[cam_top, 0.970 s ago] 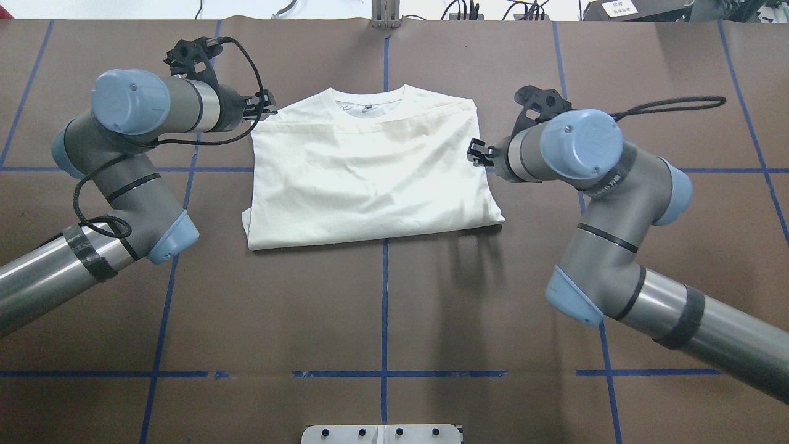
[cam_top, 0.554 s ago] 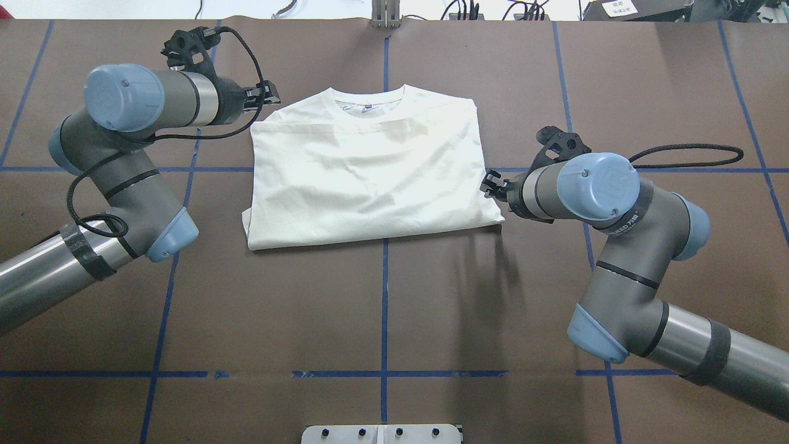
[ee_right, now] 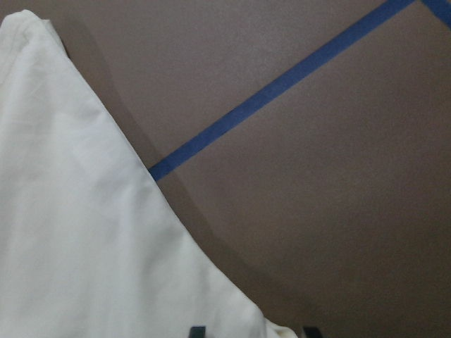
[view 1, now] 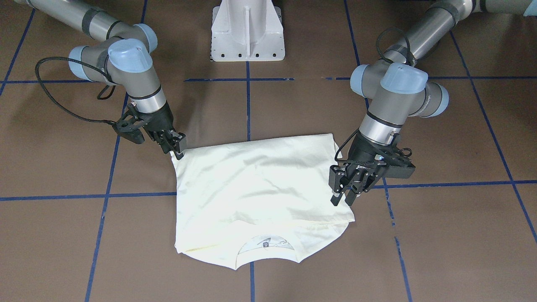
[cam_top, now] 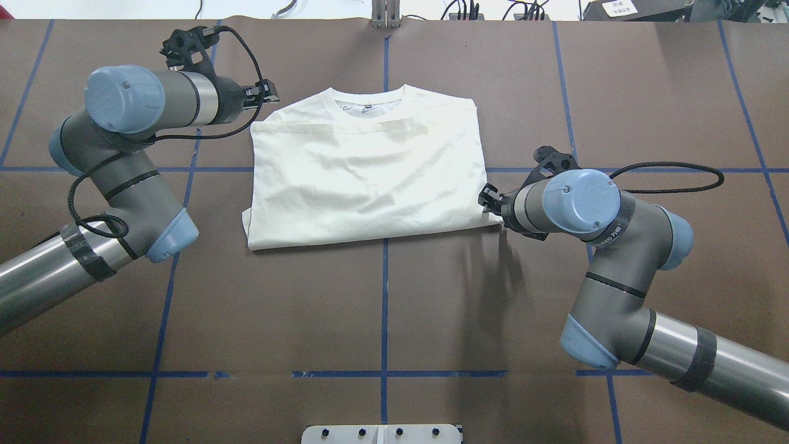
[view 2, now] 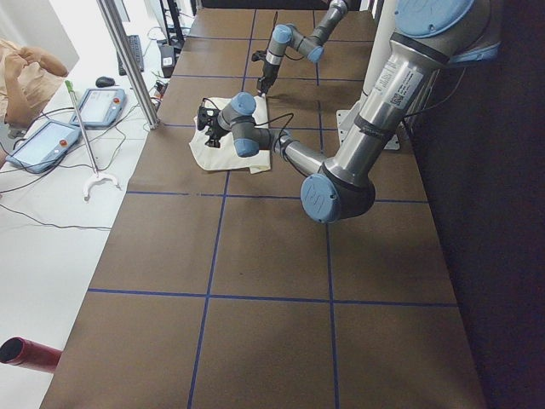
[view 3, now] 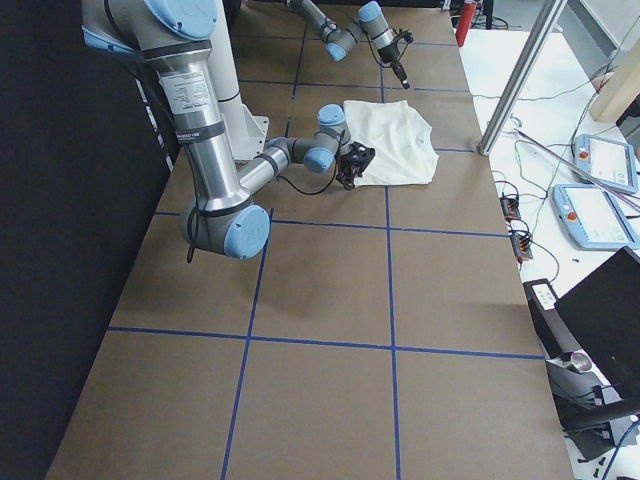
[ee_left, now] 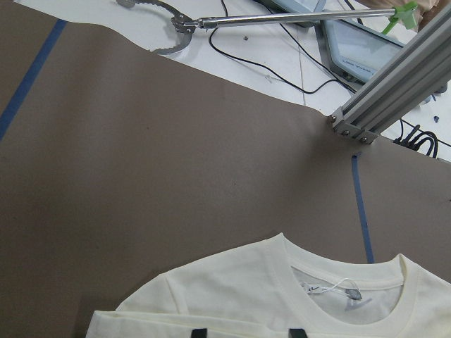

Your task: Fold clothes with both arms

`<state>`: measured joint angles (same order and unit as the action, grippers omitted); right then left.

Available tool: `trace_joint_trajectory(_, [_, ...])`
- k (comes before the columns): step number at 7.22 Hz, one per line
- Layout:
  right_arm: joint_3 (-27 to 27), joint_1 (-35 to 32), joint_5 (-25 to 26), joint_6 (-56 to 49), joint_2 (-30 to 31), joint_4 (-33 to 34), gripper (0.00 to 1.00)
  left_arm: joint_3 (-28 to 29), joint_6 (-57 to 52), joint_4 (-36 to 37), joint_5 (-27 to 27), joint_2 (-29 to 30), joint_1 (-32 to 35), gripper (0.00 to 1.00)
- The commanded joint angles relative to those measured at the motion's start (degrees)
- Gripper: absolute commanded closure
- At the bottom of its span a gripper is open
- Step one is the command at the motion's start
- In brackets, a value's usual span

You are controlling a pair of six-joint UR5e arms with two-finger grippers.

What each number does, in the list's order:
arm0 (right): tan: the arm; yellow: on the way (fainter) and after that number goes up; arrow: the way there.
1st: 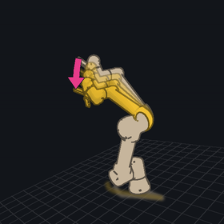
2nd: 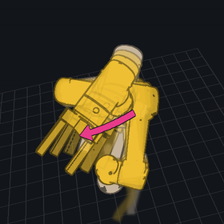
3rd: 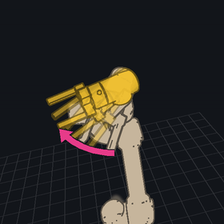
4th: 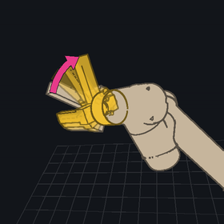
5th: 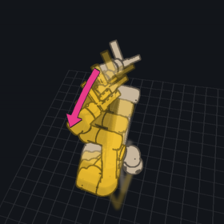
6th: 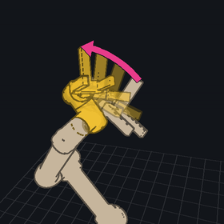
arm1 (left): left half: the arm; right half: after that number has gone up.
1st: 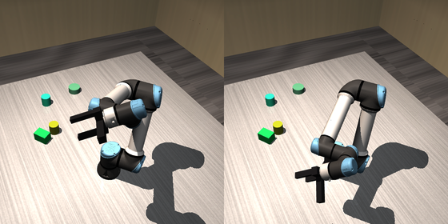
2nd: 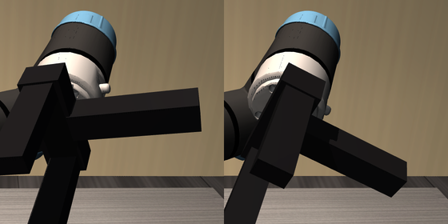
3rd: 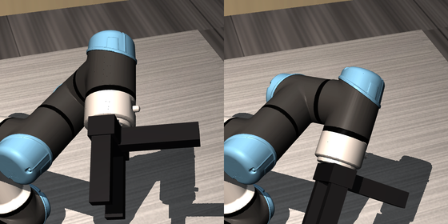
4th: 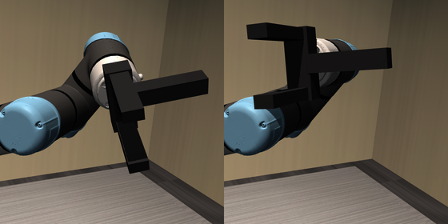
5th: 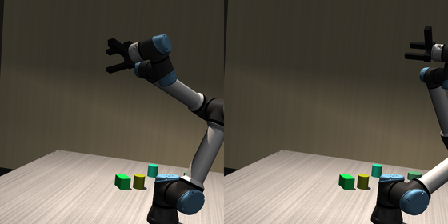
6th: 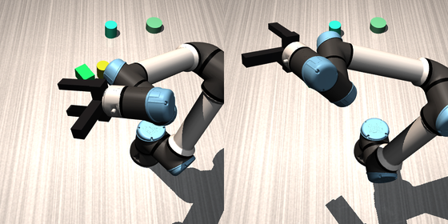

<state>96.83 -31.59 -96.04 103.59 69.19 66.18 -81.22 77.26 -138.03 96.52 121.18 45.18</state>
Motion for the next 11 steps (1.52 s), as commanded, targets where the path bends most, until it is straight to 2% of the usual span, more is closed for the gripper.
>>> trace_joint_trajectory(1, [0.28, 0.3, -0.02, 0.47, 0.15, 0.0, 0.92, 0.45, 0.0, 0.04, -0.1, -0.06, 0.0, 0.51])
trace_joint_trajectory(2, [0.37, 0.3, 0.07, 0.47, 0.24, 0.0, 1.0, 0.8, 0.0, 0.04, -0.1, 0.02, 0.0, 0.51])
trace_joint_trajectory(4, [1.85, 0.21, -0.45, 0.3, 1.03, -0.09, 1.0, 0.8, 0.17, -0.13, -0.01, 0.02, 0.0, 0.52])
trace_joint_trajectory(5, [6.65, 1.25, -2.29, 0.21, 4.25, -0.09, 1.0, 0.72, 0.61, -0.31, -0.01, 0.11, 0.08, 0.52])
trace_joint_trajectory(7, [23.4, 5.28, -10.08, 0.47, 13.28, 0.7, 1.0, -1.03, 0.35, -0.22, 0.86, 0.12, 0.17, 0.53])
trace_joint_trajectory(8, [28.45, 9.66, -11.52, 3.25, 17.08, 0.7, 1.0, -2.7, 0.17, -0.31, 4.17, -0.06, 0.17, 0.58])
trace_joint_trajectory(9, [31.02, 15.1, -11.71, 6.76, 17.98, 0.7, 1.0, -4.45, 0.26, -0.57, 10.21, 0.02, 0.17, 0.58])
trace_joint_trajectory(10, [31.57, 20.89, -11.8, 9.76, 18.86, 0.7, 1.0, -8.65, 0.52, -0.48, 14.79, -0.06, 0.35, 0.54])
trace_joint_trajectory(11, [33.4, 26.52, -11.8, 10.22, 21.48, 0.79, 1.0, -10.43, 1.05, -0.48, 17.28, -0.15, 0.7, 0.53])
